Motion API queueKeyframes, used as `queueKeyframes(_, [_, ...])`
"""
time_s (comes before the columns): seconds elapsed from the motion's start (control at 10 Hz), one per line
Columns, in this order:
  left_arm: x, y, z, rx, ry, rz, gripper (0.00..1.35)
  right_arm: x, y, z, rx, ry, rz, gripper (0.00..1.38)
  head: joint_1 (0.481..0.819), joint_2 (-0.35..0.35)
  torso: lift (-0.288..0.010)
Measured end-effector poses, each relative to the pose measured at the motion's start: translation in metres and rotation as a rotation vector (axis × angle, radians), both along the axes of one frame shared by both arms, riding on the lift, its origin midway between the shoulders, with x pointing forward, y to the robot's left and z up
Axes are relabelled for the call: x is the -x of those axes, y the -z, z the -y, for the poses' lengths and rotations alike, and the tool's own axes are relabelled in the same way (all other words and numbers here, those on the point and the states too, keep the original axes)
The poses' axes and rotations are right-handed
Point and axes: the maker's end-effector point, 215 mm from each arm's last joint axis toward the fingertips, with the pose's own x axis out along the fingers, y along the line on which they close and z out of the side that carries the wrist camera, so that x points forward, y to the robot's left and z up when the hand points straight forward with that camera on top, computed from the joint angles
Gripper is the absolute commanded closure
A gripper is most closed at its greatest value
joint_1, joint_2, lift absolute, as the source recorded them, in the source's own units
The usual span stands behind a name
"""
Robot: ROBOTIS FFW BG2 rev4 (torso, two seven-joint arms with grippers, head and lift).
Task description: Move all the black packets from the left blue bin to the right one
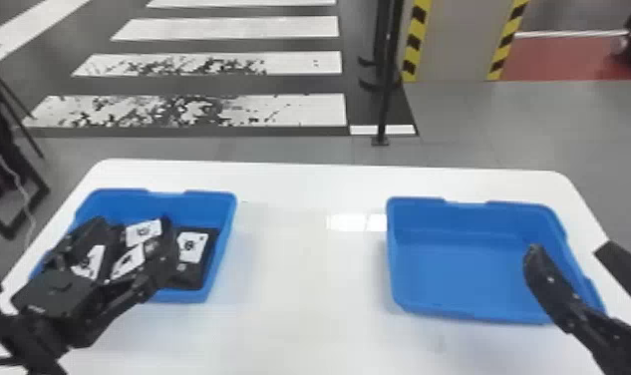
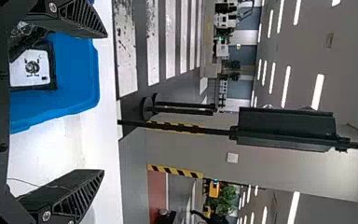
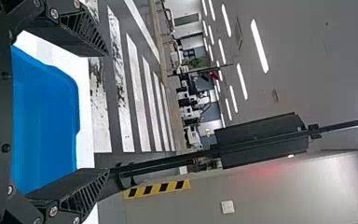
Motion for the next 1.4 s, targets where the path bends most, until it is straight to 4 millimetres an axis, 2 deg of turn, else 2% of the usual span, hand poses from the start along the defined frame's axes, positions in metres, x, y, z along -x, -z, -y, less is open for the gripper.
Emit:
queueKeyframes(0.4, [-0.009,0.01,-0.003,-0.001,-0.003,-0.045,0.12,0.0,0.002,0.0,-0.007,-0.002,-0.003,0.15,0.695,0.052,-0.15])
queueKeyframes(0.7, [-0.023,0.039,-0.023,-0.015,-0.048,-0.192,0.14,-0.001,0.004,-0.001,-0.01,-0.005,-0.005,0.15,0.695,0.075,-0.15])
queueKeyframes(0.9, [-0.042,0.053,-0.034,-0.015,-0.065,-0.265,0.15,-0.001,0.005,-0.001,-0.012,-0.006,-0.006,0.15,0.695,0.093,-0.15])
queueKeyframes(1.2, [-0.08,0.083,-0.029,0.014,-0.029,-0.381,0.15,-0.002,0.008,-0.001,-0.015,-0.008,-0.009,0.15,0.695,0.083,-0.15])
queueKeyframes(1.4, [-0.106,0.095,-0.037,0.008,-0.025,-0.434,0.16,-0.003,0.009,-0.001,-0.017,-0.009,-0.01,0.15,0.695,0.088,-0.15])
